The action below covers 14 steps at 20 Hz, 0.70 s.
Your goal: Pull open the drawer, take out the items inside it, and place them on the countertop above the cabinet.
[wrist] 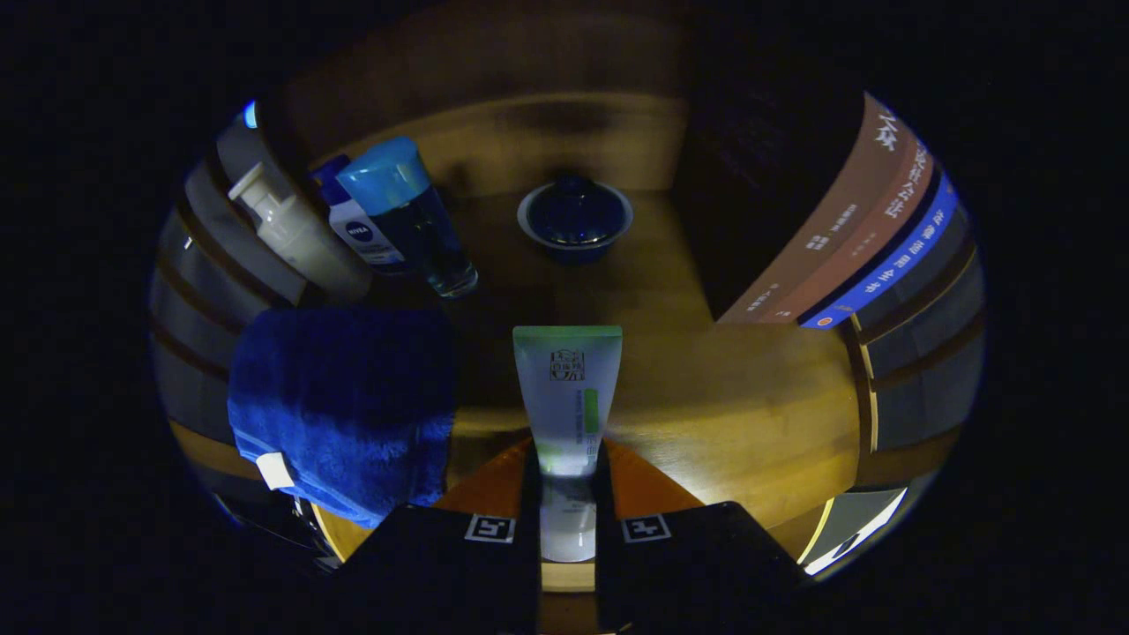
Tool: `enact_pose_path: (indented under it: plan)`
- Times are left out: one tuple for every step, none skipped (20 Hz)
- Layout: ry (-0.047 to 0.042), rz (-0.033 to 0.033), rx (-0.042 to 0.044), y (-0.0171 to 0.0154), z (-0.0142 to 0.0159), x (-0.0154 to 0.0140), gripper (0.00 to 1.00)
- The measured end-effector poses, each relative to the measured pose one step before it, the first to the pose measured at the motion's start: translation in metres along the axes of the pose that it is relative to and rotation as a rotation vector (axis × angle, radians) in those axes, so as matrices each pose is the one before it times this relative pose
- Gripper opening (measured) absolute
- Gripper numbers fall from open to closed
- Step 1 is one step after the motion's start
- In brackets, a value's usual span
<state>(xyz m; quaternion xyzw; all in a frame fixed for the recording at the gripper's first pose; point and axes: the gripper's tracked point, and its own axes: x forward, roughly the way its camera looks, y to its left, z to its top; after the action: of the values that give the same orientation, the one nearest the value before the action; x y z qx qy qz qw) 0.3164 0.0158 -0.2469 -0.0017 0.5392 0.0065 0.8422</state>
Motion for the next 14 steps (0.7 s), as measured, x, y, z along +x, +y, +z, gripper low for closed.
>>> enact_pose_path:
  plan:
    - [0.0036,0.0052,0.00112,0.00101,0.0047,-0.01127,0.3]
    - [0.00045,0.00791,-0.0045,0.00217,-0.00027,0.00897,0.32]
    - [0.00435,0.00242,-0.00512,0.00027,0.00091,0.00007,0.35]
    - [0.0043,0.00163,-0.0053,-0.00035,-0.00287,-0.00065,0.36]
    - [-0.00481,-0.00143,-0.00588,0.00009,0.00074,-0.0004,0.42]
    - [-0.00861,-0.0041,-0.00862,-0.00004,0.00262,-0.00243,0.52]
    - [-0.01371,-0.00826,-0.00989,-0.00028,0.00223,-0.00172,0.62]
    - [-0.01619,-0.00412,-0.00903,-0.00145,0.00369,-0.00308,0.72]
    - [-0.01336,-0.00276,-0.00524,-0.00046,0.0032,-0.00351,0.82]
    - [-0.01115,-0.00018,0.00079,0.00046,0.00053,-0.00035,0.91]
    - [-0.00794,0.00072,0.00724,0.00045,-0.00046,-0.00338,1.0]
    - [-0.00774,0.00037,0.00897,-0.00062,-0.00056,-0.00306,1.0]
    - [-0.01388,0.00391,0.00576,0.00073,-0.00095,-0.00435,1.0]
    - [-0.01715,0.00738,-0.00018,0.00125,-0.00164,-0.00572,1.0]
